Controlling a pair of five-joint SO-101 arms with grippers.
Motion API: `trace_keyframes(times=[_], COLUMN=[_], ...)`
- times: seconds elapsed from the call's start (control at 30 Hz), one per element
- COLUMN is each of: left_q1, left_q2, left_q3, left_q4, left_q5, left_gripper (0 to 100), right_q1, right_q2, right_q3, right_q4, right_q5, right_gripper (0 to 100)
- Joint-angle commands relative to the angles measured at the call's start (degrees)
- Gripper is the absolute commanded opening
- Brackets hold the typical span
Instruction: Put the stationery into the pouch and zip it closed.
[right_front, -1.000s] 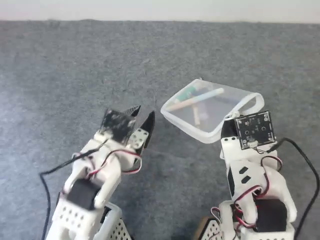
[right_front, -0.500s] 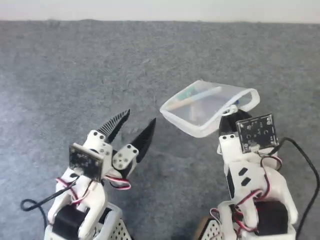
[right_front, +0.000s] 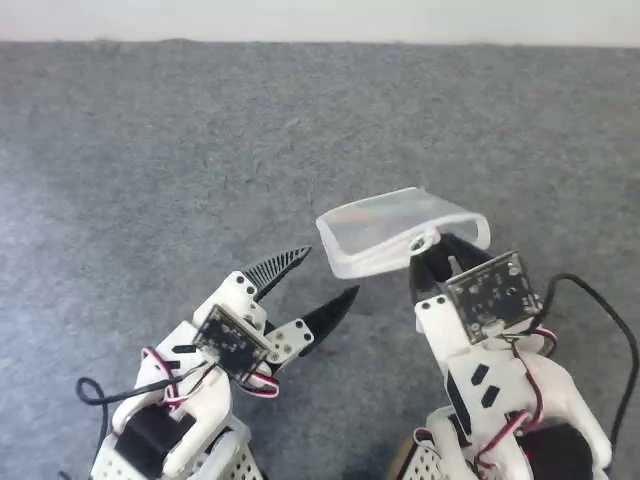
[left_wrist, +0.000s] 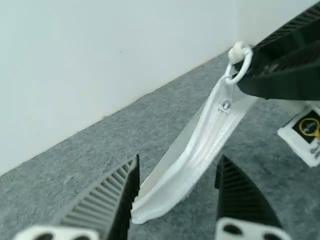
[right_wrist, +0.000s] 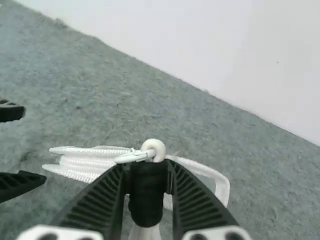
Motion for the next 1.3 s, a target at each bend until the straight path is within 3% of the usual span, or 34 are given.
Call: trace_keyframes(times=[0.0, 0.4, 0.5, 0.77, 1.1, 1.27], left_q1=[0.44, 0.70, 3.60, 4.57, 4.84, 8.53], left_q2=[1.67, 1.76, 1.76, 1.85, 1.85, 1.76], left_q3=[-0.57, 0.75, 1.19, 1.80, 2.59, 2.68], left_q4=[-0.09, -1.32, -1.23, -1.32, -2.55, -2.46], left_q5=[-1.14, -5.63, -7.03, -7.21, -6.95, -7.21], left_gripper=[23, 23, 23, 23, 23, 15], right_q1=[-0.75, -0.75, -0.75, -8.92, -9.27, -9.01], right_q2=[-1.19, -1.27, -3.21, -11.30, -11.38, -11.30], right_q3=[-4.75, -12.48, -12.31, -11.43, -10.37, -10.37], right_q4=[0.92, 11.47, 11.56, 16.13, 16.40, 16.40], right_q5=[1.32, 1.32, 1.05, 1.41, 1.41, 1.41], right_gripper=[0.7, 0.7, 0.7, 0.7, 0.7, 0.7])
